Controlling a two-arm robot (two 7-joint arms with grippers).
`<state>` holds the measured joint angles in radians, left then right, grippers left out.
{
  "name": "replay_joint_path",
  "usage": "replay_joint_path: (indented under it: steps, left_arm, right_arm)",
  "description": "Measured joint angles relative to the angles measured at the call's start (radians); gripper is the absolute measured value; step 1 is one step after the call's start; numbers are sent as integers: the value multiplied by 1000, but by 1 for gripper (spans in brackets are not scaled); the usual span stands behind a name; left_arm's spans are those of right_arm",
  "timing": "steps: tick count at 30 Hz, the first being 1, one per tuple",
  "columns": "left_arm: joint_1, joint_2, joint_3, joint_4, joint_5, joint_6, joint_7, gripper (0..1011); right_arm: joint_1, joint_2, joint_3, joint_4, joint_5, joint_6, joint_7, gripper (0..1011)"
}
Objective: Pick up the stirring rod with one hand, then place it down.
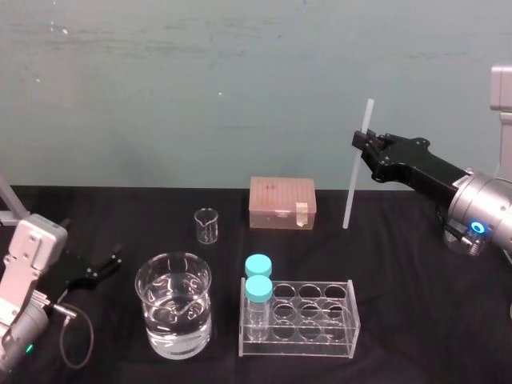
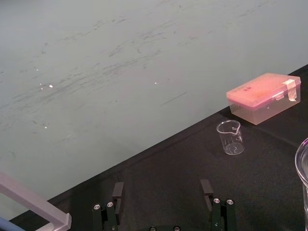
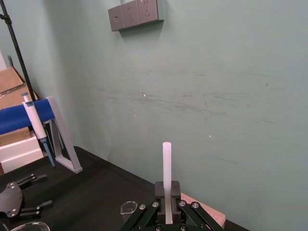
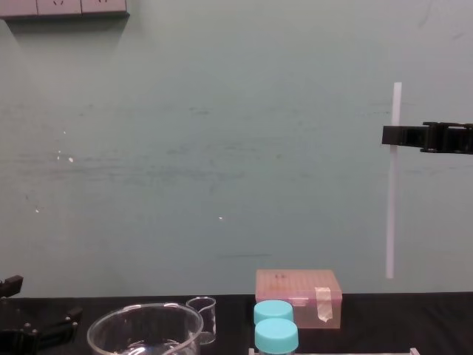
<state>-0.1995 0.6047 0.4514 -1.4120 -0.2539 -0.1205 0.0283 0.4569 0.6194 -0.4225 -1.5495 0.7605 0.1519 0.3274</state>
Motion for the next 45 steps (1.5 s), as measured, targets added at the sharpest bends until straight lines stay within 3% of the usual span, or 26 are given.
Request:
replay_joint_path:
  steps: [8,11,16,22,29,36,45]
  left_arm:
    - [0,0,0,0,0,0,0,1005]
    - [0,0,0,0,0,0,0,1005]
    - [0,0,0,0,0,0,0,1005]
    - [0,0,0,0,0,0,0,1005]
    - [0,0,0,0,0,0,0,1005]
    - [0,0,0,0,0,0,0,1005]
    - [0,0,0,0,0,0,0,1005]
  right_arm:
    - [0,0,0,0,0,0,0,68]
    - [7,3,12,3,4,-3,34,68]
    - [-20,25,51,-63,48,22,65,68]
    - [-107,88,91,-217,109,62,78,68]
    - [-190,171,93,-297,142,70,126,68]
    - [-250,219,83,-292,149,51,148,68]
    - [-265,212,55,-238,114,-4,183,68]
